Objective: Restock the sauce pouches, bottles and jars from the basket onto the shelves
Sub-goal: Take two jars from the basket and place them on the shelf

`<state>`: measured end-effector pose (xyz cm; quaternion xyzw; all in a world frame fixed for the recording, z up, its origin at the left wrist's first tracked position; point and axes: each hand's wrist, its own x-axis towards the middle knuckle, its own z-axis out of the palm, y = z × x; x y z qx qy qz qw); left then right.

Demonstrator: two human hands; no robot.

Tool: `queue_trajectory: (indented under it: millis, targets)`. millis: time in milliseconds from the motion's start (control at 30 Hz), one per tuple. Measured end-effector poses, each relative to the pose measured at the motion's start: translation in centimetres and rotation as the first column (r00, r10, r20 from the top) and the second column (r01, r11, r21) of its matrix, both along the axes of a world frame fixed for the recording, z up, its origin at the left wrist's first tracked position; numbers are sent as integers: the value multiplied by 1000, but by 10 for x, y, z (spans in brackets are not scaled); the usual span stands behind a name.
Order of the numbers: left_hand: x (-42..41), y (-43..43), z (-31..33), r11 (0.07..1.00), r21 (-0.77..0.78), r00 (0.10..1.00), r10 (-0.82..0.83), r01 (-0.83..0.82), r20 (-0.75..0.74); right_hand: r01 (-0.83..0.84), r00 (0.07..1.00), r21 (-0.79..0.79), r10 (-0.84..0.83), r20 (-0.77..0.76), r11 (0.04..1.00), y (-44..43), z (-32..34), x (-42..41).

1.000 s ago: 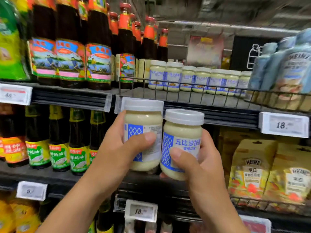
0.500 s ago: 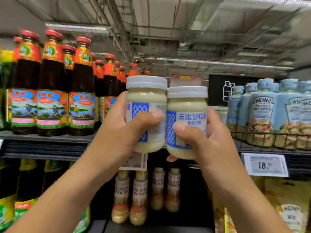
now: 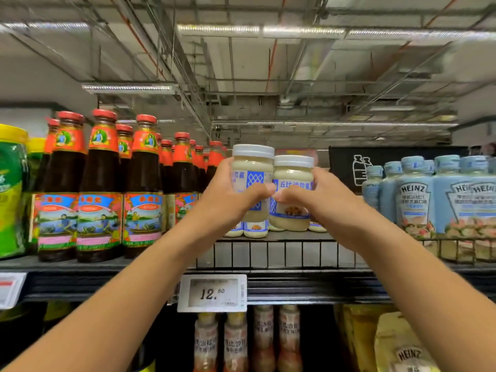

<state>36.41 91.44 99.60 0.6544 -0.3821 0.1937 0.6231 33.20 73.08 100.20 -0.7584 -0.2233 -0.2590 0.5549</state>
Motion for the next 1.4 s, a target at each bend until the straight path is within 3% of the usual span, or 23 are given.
queue_trajectory:
  millis: [133, 333, 467, 700, 900, 1067, 1167, 1267, 1400]
  targets:
    - [16, 2, -2, 991, 131, 998, -15, 22, -55, -40, 998, -55, 37, -57, 998, -8, -1, 18]
    - [31, 11, -4, 936, 338, 989, 130, -100, -67, -33, 993, -180, 12, -116, 983, -18, -2, 31]
    - [36, 15, -5, 895, 435, 986, 146, -95, -84, -11, 981, -267, -41, -187, 964, -21, -4, 36]
    - [47, 17, 1, 743, 639, 961, 276, -199, -22, 71, 950, -379, -178, -256, 923, -20, -4, 42]
    - [48, 20, 4, 739, 659, 958, 271, -141, -98, 46, 948, -374, -158, -277, 926, -21, -4, 44]
    - [41, 26, 14, 850, 526, 967, 145, -14, -209, 39, 947, -268, -121, -298, 963, -23, -5, 42]
    - [40, 27, 13, 856, 517, 981, 115, -18, -156, 44, 954, -179, -95, -283, 983, -25, -6, 43]
    - [42, 22, 9, 851, 503, 980, 198, -154, -35, 40, 972, -180, -80, -221, 983, -27, -5, 41]
    - [44, 23, 12, 770, 558, 950, 278, -309, 143, 11, 980, -182, -47, -194, 983, -28, -7, 42]
